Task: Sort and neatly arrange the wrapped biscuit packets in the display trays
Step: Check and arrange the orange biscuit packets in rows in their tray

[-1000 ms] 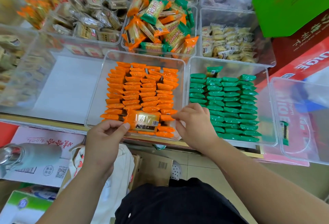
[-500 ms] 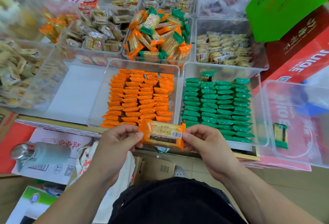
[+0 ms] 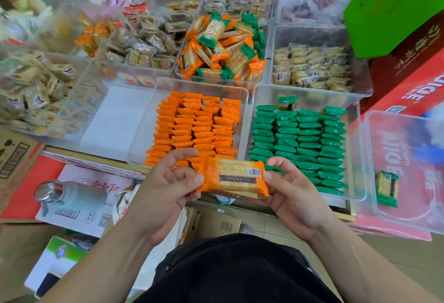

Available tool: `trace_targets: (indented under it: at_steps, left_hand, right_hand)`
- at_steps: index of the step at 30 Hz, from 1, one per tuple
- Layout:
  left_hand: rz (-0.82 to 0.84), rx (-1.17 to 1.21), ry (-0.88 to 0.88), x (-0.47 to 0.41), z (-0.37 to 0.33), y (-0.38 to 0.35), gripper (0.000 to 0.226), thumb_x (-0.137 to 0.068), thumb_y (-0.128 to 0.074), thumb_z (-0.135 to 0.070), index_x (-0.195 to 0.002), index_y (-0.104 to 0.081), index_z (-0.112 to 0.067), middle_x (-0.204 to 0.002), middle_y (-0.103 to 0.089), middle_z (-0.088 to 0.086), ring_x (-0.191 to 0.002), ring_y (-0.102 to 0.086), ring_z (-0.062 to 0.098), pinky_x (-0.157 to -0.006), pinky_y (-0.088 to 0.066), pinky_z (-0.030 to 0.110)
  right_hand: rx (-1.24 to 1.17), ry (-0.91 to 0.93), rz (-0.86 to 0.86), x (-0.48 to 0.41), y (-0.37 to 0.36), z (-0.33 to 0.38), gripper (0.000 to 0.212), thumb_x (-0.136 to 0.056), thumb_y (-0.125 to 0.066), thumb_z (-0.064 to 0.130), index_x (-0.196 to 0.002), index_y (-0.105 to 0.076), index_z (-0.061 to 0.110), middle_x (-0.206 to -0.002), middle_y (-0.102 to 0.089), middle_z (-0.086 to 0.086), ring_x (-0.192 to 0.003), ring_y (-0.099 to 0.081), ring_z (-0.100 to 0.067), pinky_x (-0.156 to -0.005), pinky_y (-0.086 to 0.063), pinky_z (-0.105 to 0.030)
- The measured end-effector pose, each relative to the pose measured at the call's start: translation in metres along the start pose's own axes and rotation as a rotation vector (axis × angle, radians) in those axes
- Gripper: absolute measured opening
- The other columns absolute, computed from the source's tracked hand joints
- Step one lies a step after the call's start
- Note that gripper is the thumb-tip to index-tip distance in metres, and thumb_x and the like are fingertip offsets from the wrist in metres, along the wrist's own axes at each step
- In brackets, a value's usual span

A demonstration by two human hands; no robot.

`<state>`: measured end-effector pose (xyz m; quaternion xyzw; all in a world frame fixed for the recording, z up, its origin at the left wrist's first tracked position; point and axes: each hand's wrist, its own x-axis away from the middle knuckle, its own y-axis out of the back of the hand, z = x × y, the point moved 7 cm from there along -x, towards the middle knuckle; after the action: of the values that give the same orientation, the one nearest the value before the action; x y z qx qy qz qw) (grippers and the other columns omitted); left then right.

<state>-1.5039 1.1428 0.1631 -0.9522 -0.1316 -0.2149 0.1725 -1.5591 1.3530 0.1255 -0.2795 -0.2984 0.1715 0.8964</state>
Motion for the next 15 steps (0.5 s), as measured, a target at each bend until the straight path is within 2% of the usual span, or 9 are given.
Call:
trace_targets:
  at_steps: [2,4,6,7,9,10,12,13,15]
  left_hand:
    - [-0.004,-0.068,-0.034,0.002,-0.001,0.0,0.039,-0.073,-0.073,-0.008,-0.11,-0.071,-0.021,-0.068,-0.058,0.006,-0.066,-0.056,0.016,-0.061,-0.05,0.026]
    - [-0.024,-0.118,-0.043,0.002,-0.001,-0.001,0.025,-0.074,-0.078,-0.006,-0.096,-0.079,-0.019,-0.079,-0.068,0.007,-0.074,-0.062,0.019,-0.064,-0.053,0.026]
    - [-0.031,-0.089,-0.013,0.003,0.001,-0.002,0.016,-0.077,-0.077,-0.006,-0.09,-0.082,-0.014,-0.092,-0.073,0.012,-0.079,-0.067,0.025,-0.068,-0.056,0.029]
    - [-0.023,-0.055,0.002,0.003,0.0,-0.003,0.019,-0.076,-0.074,-0.004,-0.091,-0.082,-0.013,-0.093,-0.073,0.015,-0.077,-0.068,0.027,-0.07,-0.057,0.029]
    - [-0.001,-0.07,0.003,0.002,-0.005,-0.003,0.029,-0.072,-0.069,0.002,-0.091,-0.082,-0.014,-0.088,-0.073,0.018,-0.074,-0.069,0.026,-0.07,-0.058,0.03]
    - [-0.005,-0.12,-0.01,0.001,-0.008,-0.003,0.03,-0.071,-0.073,0.006,-0.089,-0.082,-0.016,-0.085,-0.073,0.019,-0.073,-0.07,0.026,-0.069,-0.058,0.03]
    - [-0.043,-0.244,-0.034,-0.001,-0.012,-0.001,0.019,-0.08,-0.072,0.004,-0.081,-0.081,-0.012,-0.075,-0.072,0.018,-0.065,-0.068,0.024,-0.06,-0.056,0.029]
    - [-0.07,-0.308,-0.037,-0.002,-0.013,0.001,0.015,-0.084,-0.069,0.001,-0.077,-0.078,-0.009,-0.069,-0.07,0.017,-0.059,-0.065,0.023,-0.055,-0.053,0.029]
    - [-0.099,-0.371,-0.014,-0.005,-0.013,0.003,0.012,-0.088,-0.068,-0.005,-0.076,-0.073,-0.004,-0.06,-0.062,0.013,-0.051,-0.057,0.02,-0.049,-0.045,0.028]
  right_hand:
    - [0.017,0.003,0.001,0.001,0.001,0.0,0.014,-0.089,-0.058,0.003,-0.096,-0.053,0.014,-0.089,-0.07,-0.015,-0.073,-0.065,-0.022,-0.063,-0.055,-0.031]
    - [0.044,0.013,-0.002,0.002,0.0,0.002,0.009,-0.087,-0.057,0.001,-0.091,-0.063,0.007,-0.085,-0.07,-0.013,-0.072,-0.064,-0.02,-0.063,-0.055,-0.029]
    - [0.025,0.007,-0.002,0.003,0.0,0.004,0.019,-0.083,-0.056,-0.001,-0.088,-0.074,0.003,-0.083,-0.069,-0.015,-0.069,-0.062,-0.019,-0.062,-0.055,-0.027]
    - [0.025,-0.001,0.0,0.004,-0.001,0.007,0.022,-0.079,-0.057,-0.002,-0.087,-0.077,0.003,-0.082,-0.069,-0.015,-0.068,-0.061,-0.018,-0.063,-0.055,-0.026]
    - [0.076,-0.016,0.014,0.004,-0.002,0.013,0.023,-0.073,-0.065,-0.007,-0.087,-0.079,0.005,-0.08,-0.07,-0.013,-0.066,-0.063,-0.017,-0.064,-0.056,-0.025]
    - [0.12,-0.027,0.012,0.004,-0.002,0.014,0.022,-0.071,-0.071,-0.008,-0.085,-0.08,0.006,-0.078,-0.071,-0.012,-0.065,-0.065,-0.016,-0.063,-0.057,-0.024]
    - [0.221,-0.05,-0.033,0.004,0.0,0.014,0.008,-0.069,-0.081,0.005,-0.076,-0.077,0.008,-0.071,-0.067,-0.009,-0.062,-0.061,-0.015,-0.057,-0.053,-0.023]
    - [0.258,-0.065,-0.073,0.003,0.004,0.012,0.008,-0.072,-0.079,0.015,-0.069,-0.073,0.01,-0.067,-0.062,-0.007,-0.058,-0.055,-0.014,-0.053,-0.048,-0.022]
    - [0.273,-0.126,-0.132,0.001,0.009,0.005,0.025,-0.076,-0.072,0.025,-0.059,-0.059,0.013,-0.058,-0.049,-0.003,-0.051,-0.041,-0.012,-0.046,-0.034,-0.02]
